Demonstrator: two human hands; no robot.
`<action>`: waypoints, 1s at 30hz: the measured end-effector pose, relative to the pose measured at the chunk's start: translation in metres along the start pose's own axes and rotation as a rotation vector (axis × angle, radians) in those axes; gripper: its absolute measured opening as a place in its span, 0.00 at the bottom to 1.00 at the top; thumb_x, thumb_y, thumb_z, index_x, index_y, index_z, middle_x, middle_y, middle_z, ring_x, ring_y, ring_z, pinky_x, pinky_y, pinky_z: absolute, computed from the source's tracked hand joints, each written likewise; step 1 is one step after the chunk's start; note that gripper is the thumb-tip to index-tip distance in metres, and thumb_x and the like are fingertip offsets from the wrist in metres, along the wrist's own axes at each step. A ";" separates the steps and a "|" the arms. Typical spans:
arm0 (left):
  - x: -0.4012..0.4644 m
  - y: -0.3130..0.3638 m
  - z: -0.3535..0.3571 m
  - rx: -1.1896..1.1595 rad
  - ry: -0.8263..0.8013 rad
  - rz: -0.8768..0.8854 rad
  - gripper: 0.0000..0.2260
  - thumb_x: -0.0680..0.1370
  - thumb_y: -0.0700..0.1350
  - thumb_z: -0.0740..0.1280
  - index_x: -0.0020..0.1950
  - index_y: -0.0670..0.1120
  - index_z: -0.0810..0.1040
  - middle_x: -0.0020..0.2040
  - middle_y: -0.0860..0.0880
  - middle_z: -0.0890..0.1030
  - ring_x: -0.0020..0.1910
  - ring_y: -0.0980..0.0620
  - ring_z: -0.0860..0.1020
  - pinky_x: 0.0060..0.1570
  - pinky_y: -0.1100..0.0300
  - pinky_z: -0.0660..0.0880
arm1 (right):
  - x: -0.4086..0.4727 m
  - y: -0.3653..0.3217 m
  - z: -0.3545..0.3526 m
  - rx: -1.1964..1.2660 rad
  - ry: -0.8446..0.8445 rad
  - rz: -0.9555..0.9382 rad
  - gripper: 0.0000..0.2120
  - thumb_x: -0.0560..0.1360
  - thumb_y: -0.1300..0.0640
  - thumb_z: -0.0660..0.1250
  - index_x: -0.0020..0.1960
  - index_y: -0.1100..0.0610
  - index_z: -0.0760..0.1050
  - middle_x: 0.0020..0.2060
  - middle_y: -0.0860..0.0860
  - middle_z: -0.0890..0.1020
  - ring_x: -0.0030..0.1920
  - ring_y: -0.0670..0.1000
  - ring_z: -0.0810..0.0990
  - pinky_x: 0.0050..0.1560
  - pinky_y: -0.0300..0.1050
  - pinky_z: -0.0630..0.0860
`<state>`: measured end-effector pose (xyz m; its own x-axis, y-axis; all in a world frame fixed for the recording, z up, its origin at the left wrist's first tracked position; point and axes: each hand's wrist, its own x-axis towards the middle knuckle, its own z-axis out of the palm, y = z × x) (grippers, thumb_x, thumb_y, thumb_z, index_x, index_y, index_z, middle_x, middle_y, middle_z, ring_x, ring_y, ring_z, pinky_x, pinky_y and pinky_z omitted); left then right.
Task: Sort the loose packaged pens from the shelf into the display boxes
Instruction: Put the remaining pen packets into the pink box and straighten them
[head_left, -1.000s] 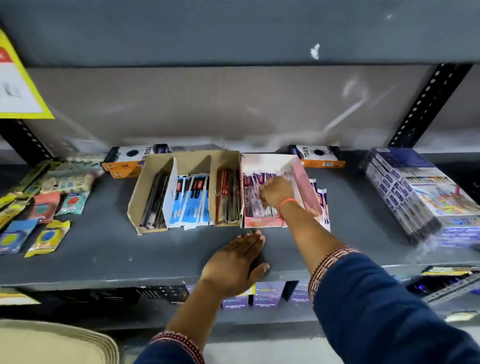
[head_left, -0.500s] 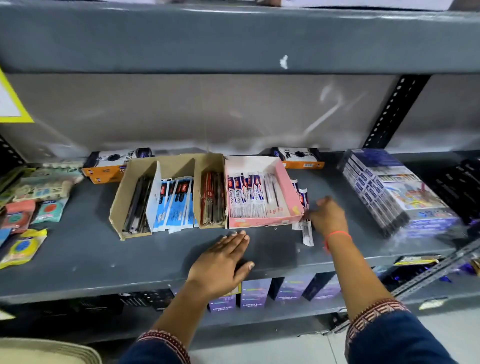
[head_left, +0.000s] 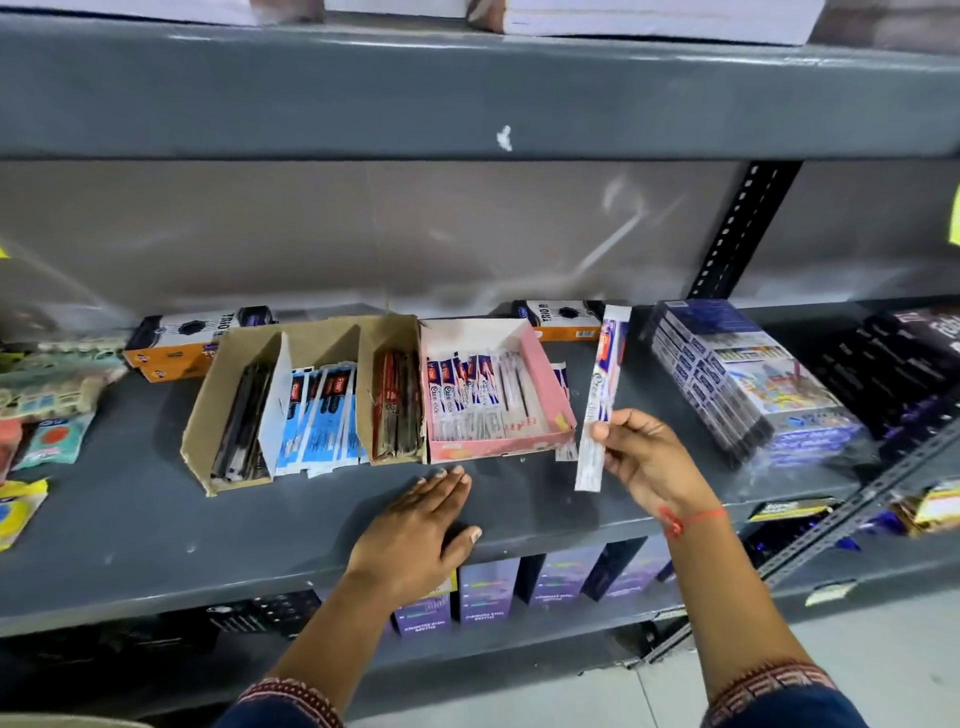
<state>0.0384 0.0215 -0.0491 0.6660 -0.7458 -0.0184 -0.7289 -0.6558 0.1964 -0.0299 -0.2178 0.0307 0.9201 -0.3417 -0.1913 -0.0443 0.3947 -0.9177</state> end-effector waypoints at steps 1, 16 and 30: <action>0.000 0.000 -0.001 -0.003 0.002 0.003 0.51 0.60 0.71 0.19 0.76 0.47 0.45 0.70 0.56 0.39 0.69 0.58 0.37 0.65 0.64 0.33 | -0.002 -0.001 0.003 0.001 -0.063 -0.016 0.07 0.57 0.61 0.78 0.26 0.56 0.80 0.24 0.47 0.84 0.25 0.41 0.81 0.26 0.30 0.76; -0.001 0.000 -0.005 -0.032 0.019 -0.017 0.44 0.66 0.71 0.28 0.76 0.50 0.49 0.76 0.55 0.48 0.73 0.58 0.45 0.65 0.67 0.37 | 0.057 -0.021 0.069 -0.381 -0.061 0.084 0.12 0.70 0.71 0.68 0.36 0.57 0.73 0.27 0.51 0.78 0.20 0.42 0.75 0.22 0.30 0.73; -0.001 0.001 -0.007 -0.048 0.046 -0.015 0.36 0.76 0.66 0.35 0.71 0.46 0.65 0.71 0.53 0.62 0.69 0.55 0.64 0.67 0.57 0.52 | 0.096 0.007 0.073 -0.864 0.245 -0.039 0.09 0.71 0.67 0.62 0.42 0.61 0.81 0.31 0.54 0.80 0.27 0.42 0.80 0.37 0.31 0.77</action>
<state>0.0379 0.0221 -0.0418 0.6842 -0.7289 0.0231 -0.7110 -0.6597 0.2434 0.0860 -0.1858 0.0313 0.8227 -0.5526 -0.1332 -0.3833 -0.3663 -0.8479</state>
